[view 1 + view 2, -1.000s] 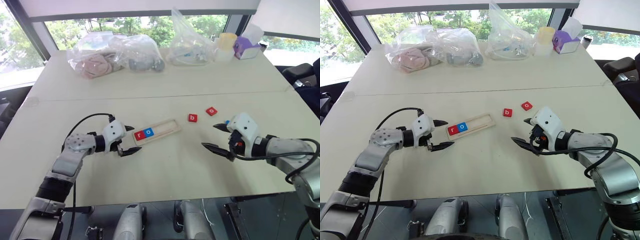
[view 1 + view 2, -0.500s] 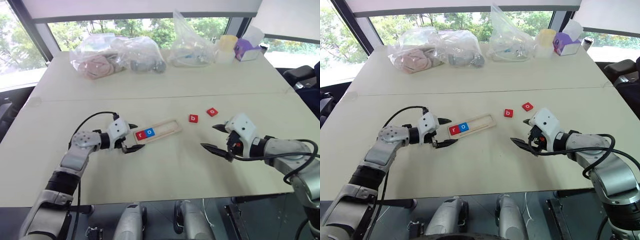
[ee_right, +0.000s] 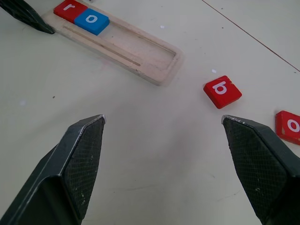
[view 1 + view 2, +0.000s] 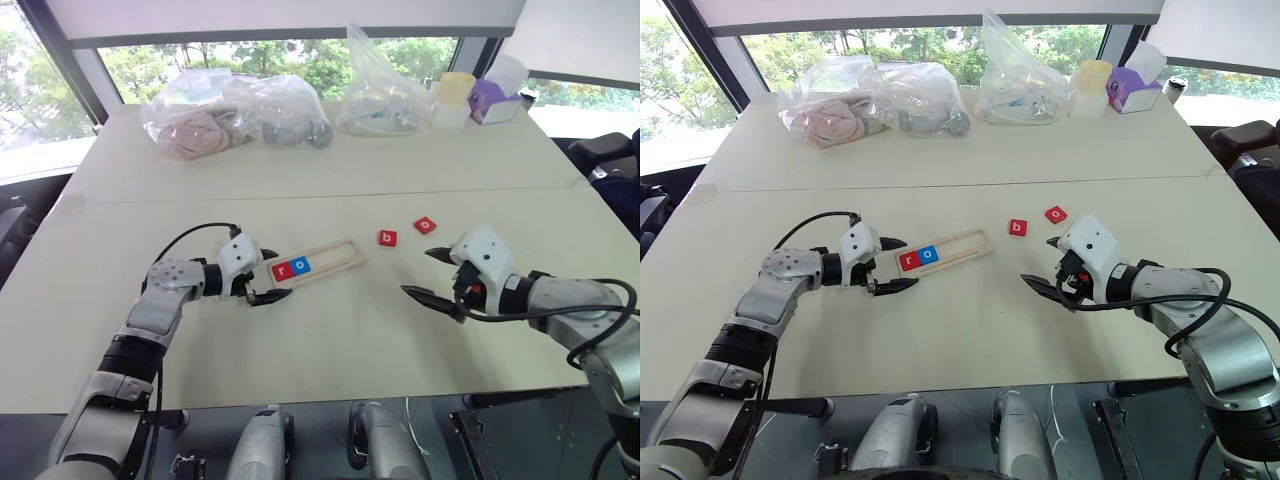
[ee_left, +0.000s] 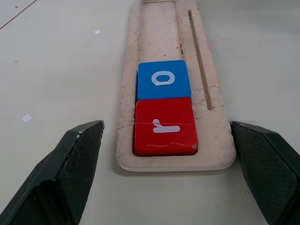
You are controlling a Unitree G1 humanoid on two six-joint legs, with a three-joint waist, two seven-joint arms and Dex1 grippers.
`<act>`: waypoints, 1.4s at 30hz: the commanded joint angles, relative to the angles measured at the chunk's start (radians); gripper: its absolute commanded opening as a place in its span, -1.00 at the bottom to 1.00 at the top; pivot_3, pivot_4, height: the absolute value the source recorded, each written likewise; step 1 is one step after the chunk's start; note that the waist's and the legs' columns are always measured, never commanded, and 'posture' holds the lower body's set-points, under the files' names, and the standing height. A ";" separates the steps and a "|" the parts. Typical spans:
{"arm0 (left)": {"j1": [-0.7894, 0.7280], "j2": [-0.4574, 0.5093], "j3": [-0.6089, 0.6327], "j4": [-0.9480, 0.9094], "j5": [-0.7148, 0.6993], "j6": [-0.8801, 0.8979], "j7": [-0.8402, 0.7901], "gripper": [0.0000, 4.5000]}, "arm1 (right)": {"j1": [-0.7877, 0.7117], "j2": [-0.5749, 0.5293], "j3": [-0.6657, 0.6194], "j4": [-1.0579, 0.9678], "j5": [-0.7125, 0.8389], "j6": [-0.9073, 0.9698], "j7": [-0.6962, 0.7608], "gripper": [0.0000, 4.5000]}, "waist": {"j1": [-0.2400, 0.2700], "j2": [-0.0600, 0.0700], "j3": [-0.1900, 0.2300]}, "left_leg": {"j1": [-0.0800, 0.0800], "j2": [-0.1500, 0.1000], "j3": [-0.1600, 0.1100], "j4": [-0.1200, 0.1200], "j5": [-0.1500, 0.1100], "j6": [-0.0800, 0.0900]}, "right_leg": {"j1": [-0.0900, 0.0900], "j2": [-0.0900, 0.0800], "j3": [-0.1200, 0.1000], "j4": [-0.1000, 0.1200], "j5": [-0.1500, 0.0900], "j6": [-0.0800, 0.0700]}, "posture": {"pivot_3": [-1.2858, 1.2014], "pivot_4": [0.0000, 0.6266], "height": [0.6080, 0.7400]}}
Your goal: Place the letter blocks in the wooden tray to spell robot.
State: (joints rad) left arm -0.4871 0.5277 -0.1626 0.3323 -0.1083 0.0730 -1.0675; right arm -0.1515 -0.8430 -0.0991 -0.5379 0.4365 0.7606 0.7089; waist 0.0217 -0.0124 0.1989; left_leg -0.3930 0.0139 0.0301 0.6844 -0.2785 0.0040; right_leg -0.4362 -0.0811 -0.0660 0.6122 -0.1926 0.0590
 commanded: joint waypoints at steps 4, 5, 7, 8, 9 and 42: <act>0.025 -0.014 -0.052 0.002 0.024 0.028 -0.025 0.88 | -0.014 -0.006 -0.015 -0.039 0.001 0.004 -0.009 0.83 | 0.010 0.000 0.000 | 0.000 0.000 0.000 0.000 0.000 0.000 | 0.000 0.000 0.000 0.000 0.000 0.000 | 0.03 -0.52 1.00; 0.026 -0.014 -0.051 0.001 0.024 0.028 -0.025 0.76 | -0.014 -0.006 -0.015 -0.039 0.001 0.004 -0.010 0.84 | 0.013 0.000 0.000 | 0.000 0.000 0.000 0.000 0.000 0.000 | 0.000 0.000 0.000 0.000 0.000 0.000 | 0.03 -0.52 1.00; 0.026 -0.016 -0.052 0.002 0.027 0.027 -0.025 0.44 | -0.015 -0.006 -0.014 -0.038 0.000 0.005 -0.011 0.84 | 0.018 0.000 0.000 | 0.000 0.000 0.000 0.000 0.000 0.000 | 0.000 0.000 0.000 0.000 0.000 0.000 | 0.03 -0.52 1.00; 0.026 -0.016 -0.051 0.001 0.029 0.028 -0.021 0.39 | -0.015 -0.005 -0.014 -0.039 0.001 0.006 -0.013 0.84 | 0.018 0.000 0.000 | 0.000 0.000 0.000 0.000 0.000 0.000 | 0.000 0.000 0.000 0.000 0.000 0.000 | 0.03 -0.52 1.00; 0.026 -0.016 -0.051 -0.001 0.030 0.029 -0.018 0.39 | -0.015 -0.005 -0.014 -0.040 0.001 0.006 -0.013 0.84 | 0.018 0.000 0.000 | 0.000 0.000 0.000 0.000 0.000 0.000 | 0.000 0.000 0.000 0.000 0.000 0.000 | 0.03 -0.52 1.00; 0.191 0.066 -0.135 -0.264 0.025 -0.061 -0.121 0.39 | -0.045 -0.007 0.018 -0.019 -0.016 -0.009 0.005 0.84 | 0.019 0.000 0.000 | -0.004 0.001 0.000 -0.002 -0.001 0.001 | -0.005 0.000 0.000 -0.002 -0.001 0.000 | 0.03 -0.52 1.00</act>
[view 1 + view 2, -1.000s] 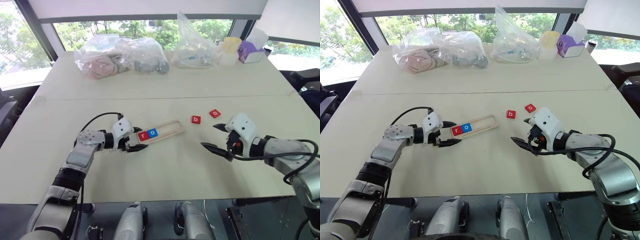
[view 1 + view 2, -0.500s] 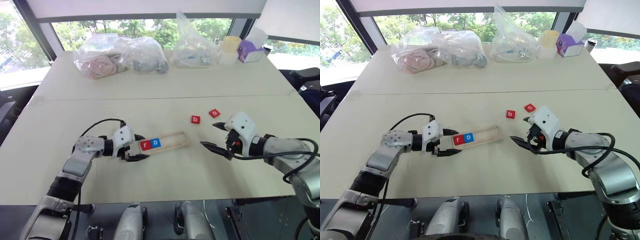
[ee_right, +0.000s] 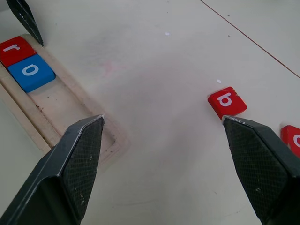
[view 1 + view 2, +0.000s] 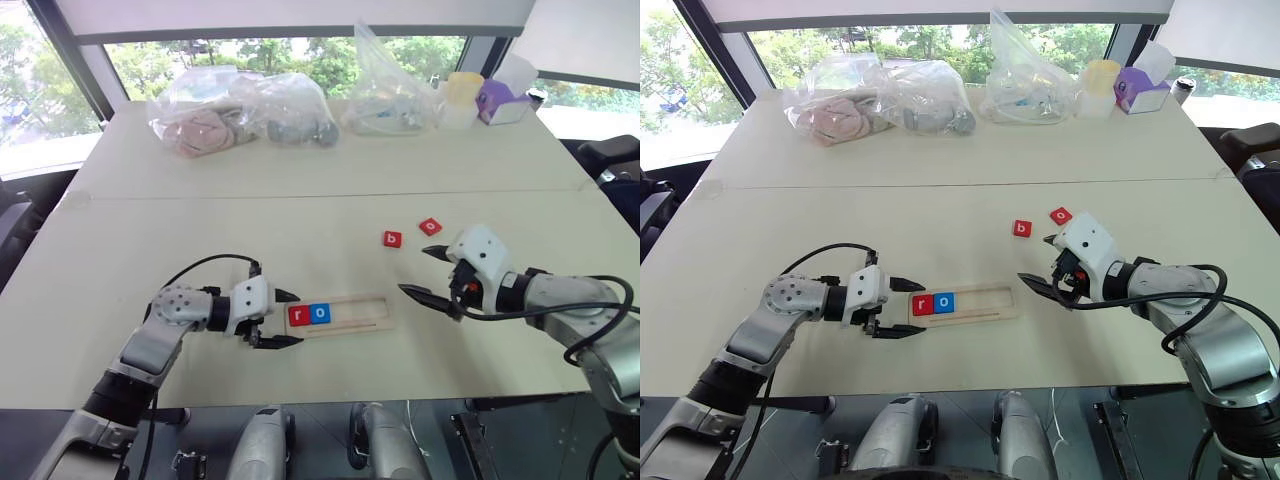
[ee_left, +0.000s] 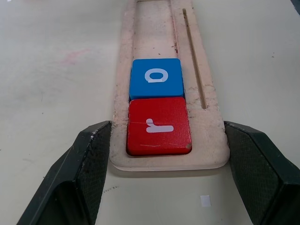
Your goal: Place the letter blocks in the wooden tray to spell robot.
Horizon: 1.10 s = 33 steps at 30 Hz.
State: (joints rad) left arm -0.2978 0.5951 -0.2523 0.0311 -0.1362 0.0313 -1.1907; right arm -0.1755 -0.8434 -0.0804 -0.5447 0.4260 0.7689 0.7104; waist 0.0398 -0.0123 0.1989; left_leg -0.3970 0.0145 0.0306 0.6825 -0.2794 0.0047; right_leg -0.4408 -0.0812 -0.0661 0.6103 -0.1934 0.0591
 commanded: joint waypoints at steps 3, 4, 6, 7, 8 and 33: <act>-0.015 -0.007 -0.049 0.067 0.056 -0.034 0.011 0.39 | -0.024 -0.005 -0.002 -0.010 -0.009 -0.018 0.007 0.84 | 0.001 0.000 0.000 | 0.000 0.000 0.000 0.000 0.000 0.000 | 0.000 0.000 0.000 0.000 0.000 0.000 | 0.03 -0.52 1.00; -0.019 -0.008 -0.050 0.075 0.057 -0.039 0.012 0.39 | -0.024 -0.005 -0.003 -0.009 -0.010 -0.018 0.008 0.84 | 0.001 0.000 0.000 | 0.000 0.000 0.000 0.000 0.000 0.000 | 0.000 0.000 0.000 0.000 0.000 0.000 | 0.03 -0.52 1.00; -0.027 -0.010 -0.050 0.095 0.060 -0.048 0.012 0.61 | -0.022 -0.004 -0.003 -0.012 -0.013 -0.017 0.006 0.84 | 0.001 0.000 0.000 | 0.000 0.000 0.000 0.000 0.000 0.000 | 0.001 0.000 0.000 -0.001 0.000 0.000 | 0.03 -0.52 1.00; -0.030 -0.011 -0.051 0.103 0.060 -0.051 0.011 0.85 | -0.022 -0.003 -0.001 -0.015 -0.014 -0.016 0.005 0.84 | 0.001 0.000 0.000 | 0.000 0.000 0.000 0.001 0.000 0.000 | 0.001 -0.001 0.000 -0.001 0.000 0.000 | 0.03 -0.52 1.00; -0.033 -0.012 -0.051 0.108 0.060 -0.053 0.011 0.98 | -0.021 -0.003 -0.001 -0.016 -0.014 -0.016 0.004 0.84 | 0.001 0.000 0.000 | 0.000 0.000 0.000 0.001 0.000 0.000 | 0.001 -0.001 0.000 -0.001 0.000 0.000 | 0.03 -0.52 1.00; -0.009 0.015 0.053 -0.154 -0.193 0.138 -0.039 0.99 | -0.095 0.053 0.028 0.031 -0.008 0.006 -0.029 0.84 | -0.004 0.000 0.000 | -0.010 0.000 0.000 0.001 0.000 0.000 | -0.010 0.002 0.000 0.001 0.001 0.000 | 0.03 -0.52 1.00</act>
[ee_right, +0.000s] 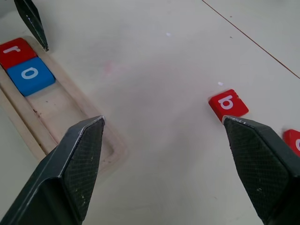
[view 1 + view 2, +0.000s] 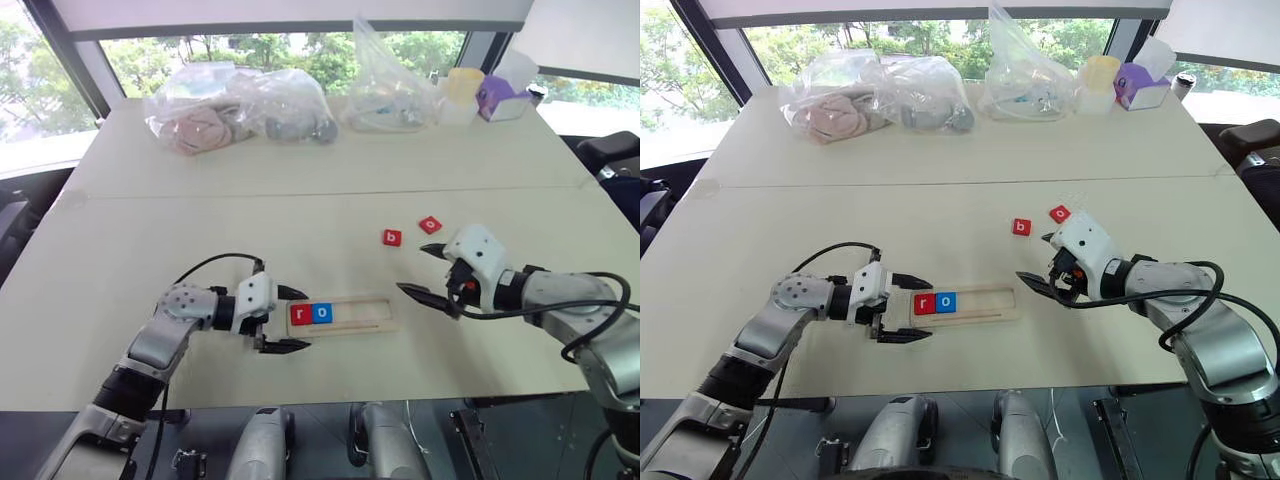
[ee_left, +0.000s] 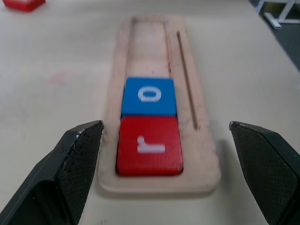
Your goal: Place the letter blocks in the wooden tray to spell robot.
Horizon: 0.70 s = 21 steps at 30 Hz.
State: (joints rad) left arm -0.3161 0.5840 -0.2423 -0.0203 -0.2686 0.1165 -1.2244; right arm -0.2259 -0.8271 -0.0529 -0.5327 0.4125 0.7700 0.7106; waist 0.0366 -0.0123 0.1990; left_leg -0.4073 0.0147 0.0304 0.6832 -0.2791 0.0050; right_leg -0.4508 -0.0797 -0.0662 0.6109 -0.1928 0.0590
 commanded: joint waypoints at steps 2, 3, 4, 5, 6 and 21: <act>0.016 0.045 0.063 -0.159 -0.092 0.098 0.001 0.99 | -0.081 0.078 0.020 0.053 -0.009 0.019 -0.066 0.84 | -0.003 0.000 0.000 | 0.000 0.000 0.000 0.000 0.000 0.000 | 0.000 0.001 0.000 0.000 0.000 0.000 | 0.03 -0.52 1.00; 0.020 0.056 0.077 -0.188 -0.106 0.117 0.006 0.99 | -0.102 0.108 0.036 0.076 -0.025 0.028 -0.095 0.84 | -0.003 0.000 0.000 | 0.000 0.001 0.000 0.000 0.000 0.000 | 0.000 0.001 0.000 0.001 0.000 0.000 | 0.03 -0.52 1.00; 0.022 0.065 0.088 -0.209 -0.116 0.132 0.013 0.99 | -0.119 0.132 0.048 0.094 -0.036 0.037 -0.120 0.84 | -0.004 0.000 0.000 | 0.000 0.001 0.000 0.000 0.000 0.000 | 0.000 0.001 0.000 0.001 0.000 0.000 | 0.03 -0.52 1.00; 0.024 0.072 0.098 -0.227 -0.125 0.145 0.020 0.99 | -0.132 0.152 0.057 0.108 -0.046 0.045 -0.139 0.84 | -0.003 0.000 0.000 | 0.001 0.001 0.000 0.000 0.000 0.000 | 0.000 0.001 0.000 0.001 0.000 0.000 | 0.03 -0.52 1.00; 0.021 0.081 0.120 -0.242 -0.136 0.160 0.032 0.99 | -0.154 0.190 0.070 0.133 -0.063 0.058 -0.180 0.84 | -0.003 0.000 0.000 | 0.000 0.001 0.000 0.000 0.000 0.000 | 0.000 0.001 0.000 0.001 0.000 0.000 | 0.03 -0.52 1.00; 0.054 0.104 0.215 -0.386 -0.168 0.275 0.212 0.99 | -0.275 0.653 0.023 0.289 -0.295 0.255 -0.753 0.84 | -0.007 0.000 0.000 | -0.001 0.000 0.000 0.000 0.000 0.000 | -0.001 0.001 0.000 0.002 0.004 -0.001 | 0.03 -0.52 1.00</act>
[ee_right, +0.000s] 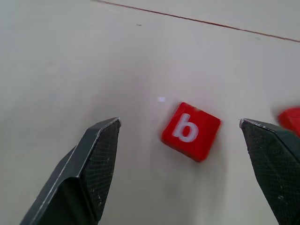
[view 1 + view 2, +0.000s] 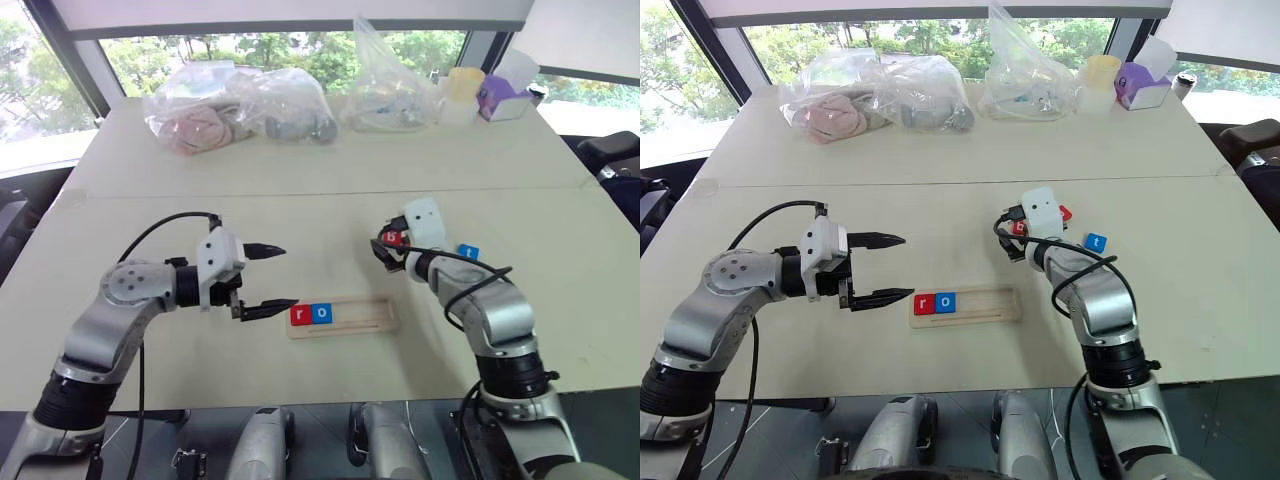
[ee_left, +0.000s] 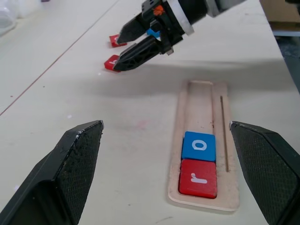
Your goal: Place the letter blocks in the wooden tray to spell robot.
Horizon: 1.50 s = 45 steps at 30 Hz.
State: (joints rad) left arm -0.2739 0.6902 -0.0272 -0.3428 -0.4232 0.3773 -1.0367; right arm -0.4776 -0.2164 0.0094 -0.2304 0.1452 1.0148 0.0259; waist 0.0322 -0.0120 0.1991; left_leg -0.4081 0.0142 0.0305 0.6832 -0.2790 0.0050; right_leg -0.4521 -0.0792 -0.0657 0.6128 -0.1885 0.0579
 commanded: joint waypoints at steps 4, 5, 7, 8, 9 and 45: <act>0.031 -0.001 0.003 -0.086 -0.010 0.019 0.039 0.99 | -0.030 0.101 -0.063 0.038 -0.049 -0.005 -0.122 0.84 | -0.021 0.000 0.000 | 0.000 0.000 0.000 0.000 0.000 0.000 | 0.000 0.000 0.000 0.000 0.000 0.000 | 0.03 -0.52 1.00; 0.036 -0.003 -0.001 -0.096 -0.007 0.022 0.047 0.99 | -0.027 0.109 -0.073 0.052 -0.043 -0.008 -0.119 0.84 | -0.023 0.000 0.000 | 0.000 0.000 0.000 0.000 0.000 0.000 | 0.000 0.000 0.000 0.000 0.000 0.000 | 0.03 -0.52 1.00; 0.040 0.004 0.011 -0.100 -0.008 0.021 0.049 0.99 | -0.039 0.141 -0.093 0.093 -0.038 -0.017 -0.131 0.84 | -0.027 0.000 0.000 | 0.001 0.000 0.000 0.000 0.000 0.000 | 0.000 0.000 0.000 0.001 0.000 0.000 | 0.03 -0.52 1.00; 0.040 0.007 0.015 -0.101 -0.010 0.021 0.050 0.99 | -0.045 0.151 -0.100 0.107 -0.039 -0.020 -0.135 0.84 | -0.030 0.000 0.000 | 0.001 0.000 -0.001 0.000 0.000 0.000 | 0.000 0.001 0.000 0.001 0.000 0.000 | 0.03 -0.52 1.00; 0.038 0.004 0.012 -0.106 -0.009 0.026 0.057 0.99 | -0.049 0.155 -0.113 0.121 -0.035 -0.025 -0.132 0.84 | -0.033 0.000 0.000 | 0.001 0.000 -0.001 0.000 0.000 0.000 | 0.000 0.001 0.000 0.001 0.000 0.000 | 0.03 -0.52 1.00; 0.057 -0.001 0.005 -0.095 0.015 -0.002 0.113 1.00 | -0.097 0.211 -0.027 0.294 -0.076 -0.127 -0.081 0.00 | -0.053 0.000 -0.001 | 0.003 0.001 -0.001 0.000 0.000 0.000 | 0.001 0.002 0.000 0.002 0.000 0.001 | 0.03 -0.52 1.00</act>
State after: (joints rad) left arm -0.2050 0.6867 -0.0261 -0.4266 -0.4102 0.3845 -0.9279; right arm -0.5871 -0.0179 -0.0463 0.0633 0.0621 0.8668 -0.0711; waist -0.0207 -0.0120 0.1983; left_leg -0.4050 0.0152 0.0296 0.6828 -0.2789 0.0052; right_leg -0.4508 -0.0776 -0.0652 0.6153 -0.1881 0.0585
